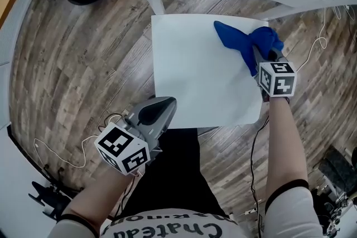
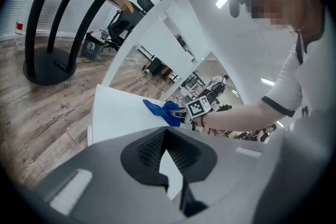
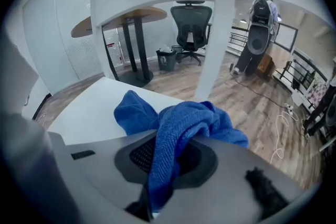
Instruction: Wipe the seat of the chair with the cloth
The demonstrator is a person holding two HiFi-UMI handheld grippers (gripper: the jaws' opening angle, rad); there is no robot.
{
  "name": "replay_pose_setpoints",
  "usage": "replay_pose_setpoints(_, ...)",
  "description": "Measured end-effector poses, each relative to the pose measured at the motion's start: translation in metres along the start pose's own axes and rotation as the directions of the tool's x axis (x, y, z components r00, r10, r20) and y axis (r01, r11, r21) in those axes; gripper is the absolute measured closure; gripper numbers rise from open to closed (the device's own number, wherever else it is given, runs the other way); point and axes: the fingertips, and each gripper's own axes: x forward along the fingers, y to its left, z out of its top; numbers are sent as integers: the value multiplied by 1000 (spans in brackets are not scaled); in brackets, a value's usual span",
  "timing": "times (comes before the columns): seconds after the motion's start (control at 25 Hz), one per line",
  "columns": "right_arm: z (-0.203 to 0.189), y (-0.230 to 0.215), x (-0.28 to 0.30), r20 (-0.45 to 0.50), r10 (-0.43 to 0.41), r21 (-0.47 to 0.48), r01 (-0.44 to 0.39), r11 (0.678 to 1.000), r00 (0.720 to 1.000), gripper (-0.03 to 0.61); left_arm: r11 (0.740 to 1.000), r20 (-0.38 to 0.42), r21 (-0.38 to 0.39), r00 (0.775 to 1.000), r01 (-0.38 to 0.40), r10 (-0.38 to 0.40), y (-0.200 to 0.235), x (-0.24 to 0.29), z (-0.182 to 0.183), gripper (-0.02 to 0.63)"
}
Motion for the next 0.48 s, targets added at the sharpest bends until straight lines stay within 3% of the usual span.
replay_pose_setpoints(0.2,-22,-41,-14,-21,-91,76,92,993,996,518,1000,-20,-8,1000,-6,6,-3,3,-8,609)
replay_pose_setpoints(0.36,-37,-66,-30,-48,-180,240,186,953,983,518,999,-19,-28,1000,-21,20,-2,4,-17,609)
replay_pose_setpoints(0.48,-18,-40,-50,76,-180,203,162,966,981,518,999,-26,-26,999,-47,46,6,2,-30,609)
